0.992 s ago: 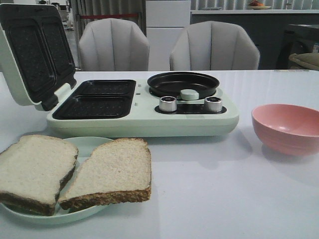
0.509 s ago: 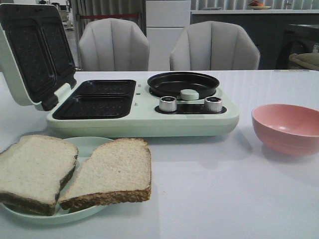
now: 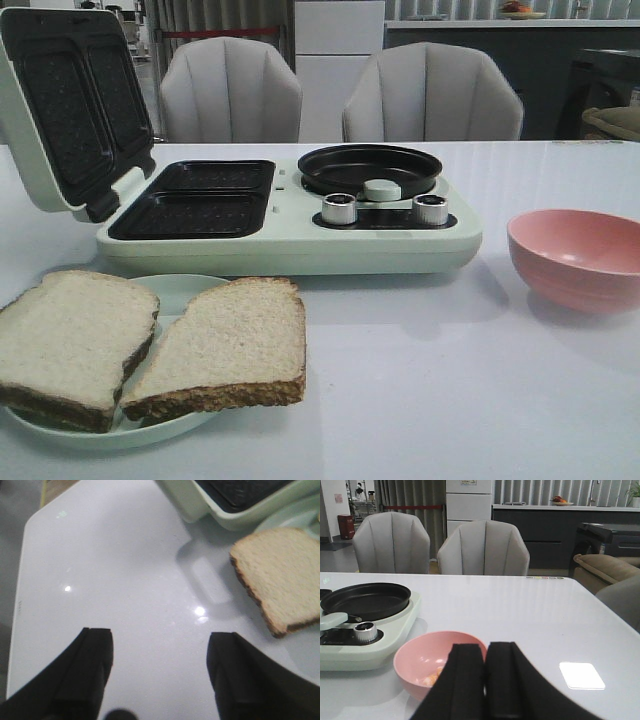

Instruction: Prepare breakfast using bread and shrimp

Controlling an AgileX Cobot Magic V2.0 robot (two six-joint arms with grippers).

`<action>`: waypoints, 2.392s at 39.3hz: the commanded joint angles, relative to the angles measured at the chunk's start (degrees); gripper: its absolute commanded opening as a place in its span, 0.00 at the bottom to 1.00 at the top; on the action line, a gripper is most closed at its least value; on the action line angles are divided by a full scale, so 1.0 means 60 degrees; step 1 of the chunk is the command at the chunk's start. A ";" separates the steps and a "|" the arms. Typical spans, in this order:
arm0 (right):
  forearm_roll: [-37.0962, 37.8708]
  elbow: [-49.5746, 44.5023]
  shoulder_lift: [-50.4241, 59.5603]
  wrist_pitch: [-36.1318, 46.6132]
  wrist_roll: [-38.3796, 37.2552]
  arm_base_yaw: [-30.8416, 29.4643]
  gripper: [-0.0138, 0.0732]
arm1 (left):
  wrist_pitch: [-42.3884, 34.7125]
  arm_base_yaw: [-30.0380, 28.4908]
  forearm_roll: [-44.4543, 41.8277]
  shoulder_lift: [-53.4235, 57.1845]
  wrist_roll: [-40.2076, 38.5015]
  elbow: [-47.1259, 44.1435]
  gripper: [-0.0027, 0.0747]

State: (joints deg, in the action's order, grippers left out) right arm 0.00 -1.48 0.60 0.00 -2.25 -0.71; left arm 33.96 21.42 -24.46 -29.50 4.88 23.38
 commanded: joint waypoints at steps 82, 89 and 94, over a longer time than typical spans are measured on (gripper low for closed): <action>0.0123 0.0147 0.0203 0.0843 0.0054 -0.0032 0.33 | -0.0131 0.3543 -0.7903 -0.9661 -0.0037 0.1462 0.18; 0.0123 0.0147 0.0203 0.0843 0.0054 -0.0032 0.33 | -0.0046 0.3741 -0.7886 -0.9171 -0.0037 0.1486 0.19; 0.0123 0.0147 0.0203 0.0843 0.0054 -0.0032 0.33 | 0.0135 0.4027 -0.7799 -0.8479 -0.0037 0.1493 0.19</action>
State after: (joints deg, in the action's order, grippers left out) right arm 0.00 -1.48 0.60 0.00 -2.25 -0.71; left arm 33.19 44.42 -70.85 -84.30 5.35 30.97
